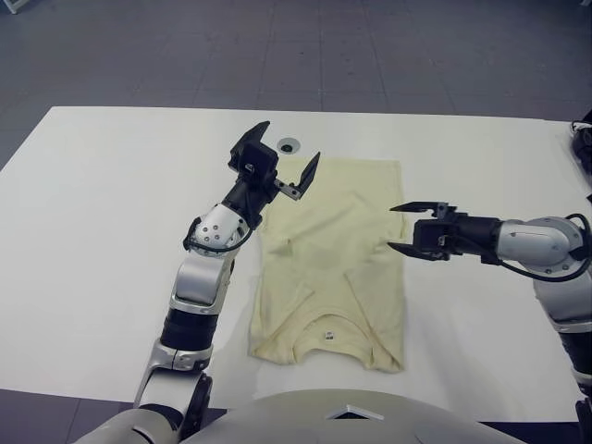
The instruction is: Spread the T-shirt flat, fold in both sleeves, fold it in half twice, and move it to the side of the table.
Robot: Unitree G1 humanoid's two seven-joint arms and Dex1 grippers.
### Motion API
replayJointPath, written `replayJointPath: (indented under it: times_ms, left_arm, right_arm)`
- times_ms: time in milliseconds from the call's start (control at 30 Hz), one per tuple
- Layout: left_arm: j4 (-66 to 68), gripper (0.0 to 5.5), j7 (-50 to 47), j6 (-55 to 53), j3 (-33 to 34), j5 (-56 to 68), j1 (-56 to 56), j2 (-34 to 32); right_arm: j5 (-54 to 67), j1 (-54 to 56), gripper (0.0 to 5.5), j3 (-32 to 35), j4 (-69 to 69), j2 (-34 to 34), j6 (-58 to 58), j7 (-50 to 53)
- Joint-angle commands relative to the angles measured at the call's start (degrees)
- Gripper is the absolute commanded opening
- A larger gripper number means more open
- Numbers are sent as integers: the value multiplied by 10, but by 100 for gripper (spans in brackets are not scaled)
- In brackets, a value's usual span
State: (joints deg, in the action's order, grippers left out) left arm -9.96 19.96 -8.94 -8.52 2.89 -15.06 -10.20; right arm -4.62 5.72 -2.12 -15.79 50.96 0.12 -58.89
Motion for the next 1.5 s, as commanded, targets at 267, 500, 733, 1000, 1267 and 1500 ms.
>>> replayJointPath:
  times_ms: [267, 500, 733, 1000, 1267, 1500]
  left_arm:
    - [-50, 540, 158, -47, -85, -61, 88, -172]
    - [-53, 540, 204, -19, -104, -74, 123, -219]
    - [-47, 540, 219, 0, -107, -93, 140, -246]
    - [2, 540, 193, 28, -118, -138, 134, -244]
    - [14, 540, 175, 71, -125, -140, 121, -227]
    - [-31, 540, 184, 106, -107, -86, 114, -203]
  right_arm:
    - [0, -94, 530, -34, 25, 16, 4, -10]
    - [-34, -93, 538, -67, 67, 8, -15, 22]
    - [-76, -92, 538, -80, 116, 47, -60, 39]
    - [-52, -103, 538, -62, 103, 86, -64, 29]
    - [-25, -96, 538, -29, 67, 66, -39, 60]
    - [46, -96, 538, 28, -5, 56, 11, 56]
